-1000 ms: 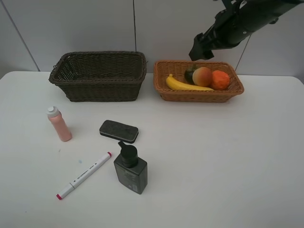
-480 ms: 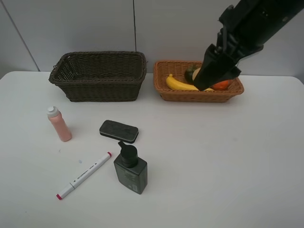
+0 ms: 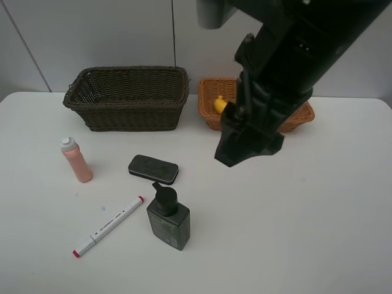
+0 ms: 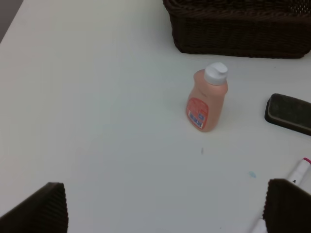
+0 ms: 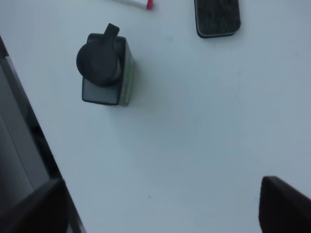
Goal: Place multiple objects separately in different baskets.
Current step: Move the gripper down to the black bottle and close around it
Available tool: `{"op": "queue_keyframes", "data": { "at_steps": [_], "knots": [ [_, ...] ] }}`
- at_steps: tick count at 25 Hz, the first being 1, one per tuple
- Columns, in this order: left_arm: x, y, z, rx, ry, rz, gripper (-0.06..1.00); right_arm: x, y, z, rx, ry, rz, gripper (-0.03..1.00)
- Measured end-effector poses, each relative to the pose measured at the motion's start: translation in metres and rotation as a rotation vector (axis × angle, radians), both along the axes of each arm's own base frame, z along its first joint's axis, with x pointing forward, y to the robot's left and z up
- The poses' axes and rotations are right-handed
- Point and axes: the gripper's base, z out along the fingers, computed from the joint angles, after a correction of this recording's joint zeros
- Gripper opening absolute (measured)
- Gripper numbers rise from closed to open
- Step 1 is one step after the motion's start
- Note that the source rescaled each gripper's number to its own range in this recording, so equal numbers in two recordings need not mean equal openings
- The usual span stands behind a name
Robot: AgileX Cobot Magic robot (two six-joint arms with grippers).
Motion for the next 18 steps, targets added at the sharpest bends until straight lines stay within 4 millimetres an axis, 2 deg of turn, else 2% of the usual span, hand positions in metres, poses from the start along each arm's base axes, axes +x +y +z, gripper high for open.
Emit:
{"op": "queue_keyframes", "data": {
  "at_steps": [7, 12, 18],
  "knots": [
    [0.0, 0.0, 0.0, 0.0, 0.0, 0.0, 1.0, 0.012, 0.031, -0.047, -0.092, 0.086, -0.006, 1.0],
    [0.0, 0.0, 0.0, 0.0, 0.0, 0.0, 1.0, 0.02, 0.049, -0.077, -0.092, 0.152, -0.023, 1.0],
    [0.0, 0.0, 0.0, 0.0, 0.0, 0.0, 1.0, 0.022, 0.061, -0.094, -0.055, 0.209, -0.045, 1.0]
  ]
}}
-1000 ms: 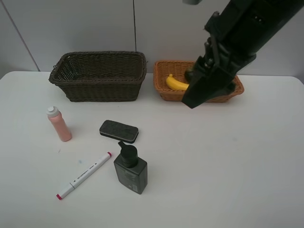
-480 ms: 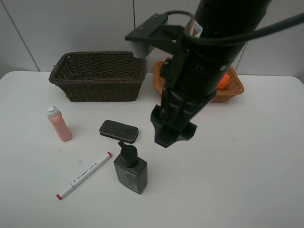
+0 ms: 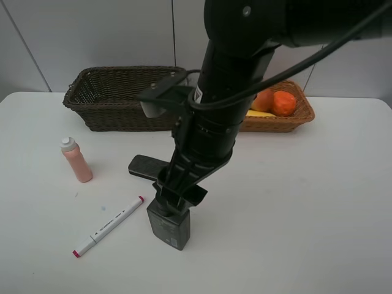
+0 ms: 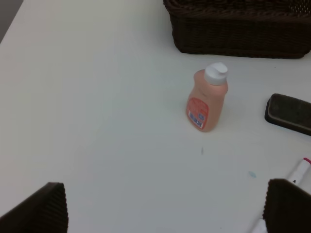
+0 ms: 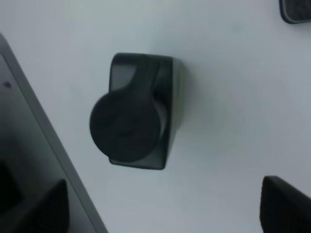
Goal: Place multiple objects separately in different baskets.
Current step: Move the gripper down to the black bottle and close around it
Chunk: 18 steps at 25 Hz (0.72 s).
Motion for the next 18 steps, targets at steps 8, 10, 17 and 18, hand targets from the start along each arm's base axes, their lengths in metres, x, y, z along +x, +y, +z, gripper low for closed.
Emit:
{"op": "queue_keyframes", "data": {
  "at_steps": [8, 10, 17, 18],
  "knots": [
    [0.0, 0.0, 0.0, 0.0, 0.0, 0.0, 1.0, -0.01, 0.015, -0.005, 0.032, -0.019, 0.028, 1.0],
    [0.0, 0.0, 0.0, 0.0, 0.0, 0.0, 1.0, -0.011, 0.019, -0.012, 0.022, -0.01, 0.027, 1.0],
    [0.0, 0.0, 0.0, 0.0, 0.0, 0.0, 1.0, -0.006, 0.026, -0.033, 0.001, 0.002, 0.023, 1.0],
    [0.0, 0.0, 0.0, 0.0, 0.0, 0.0, 1.0, -0.006, 0.027, -0.035, 0.001, 0.001, 0.022, 1.0]
  ]
}}
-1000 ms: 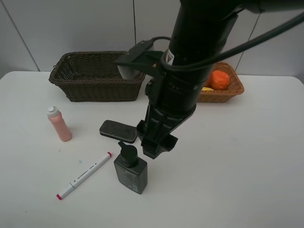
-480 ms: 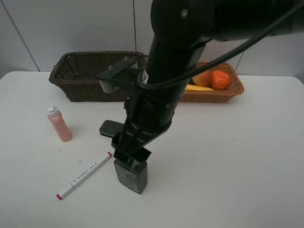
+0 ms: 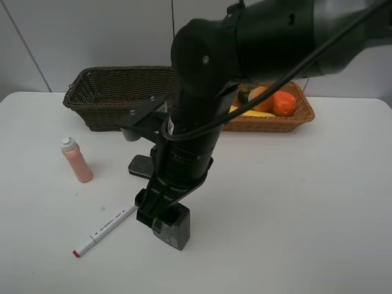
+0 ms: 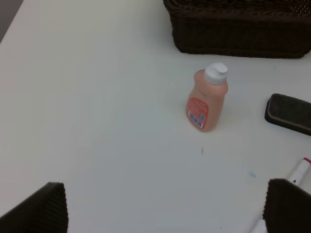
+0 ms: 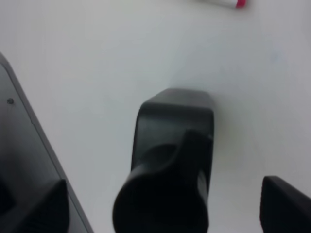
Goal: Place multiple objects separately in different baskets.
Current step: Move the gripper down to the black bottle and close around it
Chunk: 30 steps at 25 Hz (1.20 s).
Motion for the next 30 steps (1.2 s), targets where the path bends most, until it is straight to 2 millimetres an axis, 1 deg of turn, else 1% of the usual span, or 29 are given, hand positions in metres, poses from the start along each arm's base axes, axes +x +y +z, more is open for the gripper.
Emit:
{"op": "queue_keyframes", "data": {
  "at_steps": [7, 10, 16, 20, 21, 22, 23, 24, 25, 26, 30],
  "knots": [
    [0.0, 0.0, 0.0, 0.0, 0.0, 0.0, 1.0, 0.004, 0.005, -0.024, -0.042, 0.024, -0.003, 1.0],
    [0.0, 0.0, 0.0, 0.0, 0.0, 0.0, 1.0, 0.005, 0.007, -0.032, -0.043, 0.023, -0.005, 1.0],
    [0.0, 0.0, 0.0, 0.0, 0.0, 0.0, 1.0, 0.007, 0.01, -0.043, -0.049, 0.025, -0.008, 1.0],
    [0.0, 0.0, 0.0, 0.0, 0.0, 0.0, 1.0, 0.008, 0.01, -0.044, -0.049, 0.024, -0.008, 0.99],
    [0.0, 0.0, 0.0, 0.0, 0.0, 0.0, 1.0, 0.008, 0.01, -0.044, -0.048, 0.024, -0.008, 0.94],
    [0.0, 0.0, 0.0, 0.0, 0.0, 0.0, 1.0, 0.008, 0.01, -0.044, -0.047, 0.023, -0.008, 0.82],
    [0.0, 0.0, 0.0, 0.0, 0.0, 0.0, 1.0, 0.008, 0.01, -0.044, -0.045, 0.022, -0.01, 0.65],
    [0.0, 0.0, 0.0, 0.0, 0.0, 0.0, 1.0, 0.008, 0.01, -0.044, -0.044, 0.021, -0.01, 0.34],
    [0.0, 0.0, 0.0, 0.0, 0.0, 0.0, 1.0, 0.008, 0.01, -0.044, -0.045, 0.018, -0.008, 0.0],
    [0.0, 0.0, 0.0, 0.0, 0.0, 0.0, 1.0, 0.008, 0.01, -0.044, -0.044, 0.019, -0.012, 0.04],
    [0.0, 0.0, 0.0, 0.0, 0.0, 0.0, 1.0, 0.008, 0.01, -0.044, -0.045, 0.021, -0.027, 0.04]
  ]
}}
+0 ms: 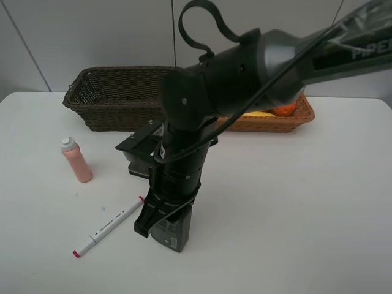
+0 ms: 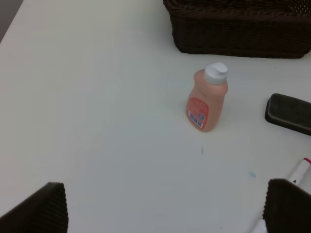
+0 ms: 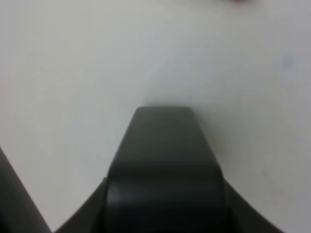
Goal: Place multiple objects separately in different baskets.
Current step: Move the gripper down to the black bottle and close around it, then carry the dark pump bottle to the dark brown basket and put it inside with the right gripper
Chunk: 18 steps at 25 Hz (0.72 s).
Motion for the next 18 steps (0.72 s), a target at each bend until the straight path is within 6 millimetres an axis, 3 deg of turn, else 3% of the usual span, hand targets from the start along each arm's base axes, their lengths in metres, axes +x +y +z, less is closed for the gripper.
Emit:
{"op": "queue_keyframes", "data": {
  "at_steps": [10, 13, 18],
  "knots": [
    [0.0, 0.0, 0.0, 0.0, 0.0, 0.0, 1.0, 0.0, -0.003, 0.007, -0.013, -0.012, 0.011, 0.04],
    [0.0, 0.0, 0.0, 0.0, 0.0, 0.0, 1.0, -0.001, -0.008, 0.023, -0.006, -0.048, 0.021, 0.04],
    [0.0, 0.0, 0.0, 0.0, 0.0, 0.0, 1.0, -0.001, -0.023, 0.076, 0.046, -0.206, 0.033, 0.04]
  ]
}}
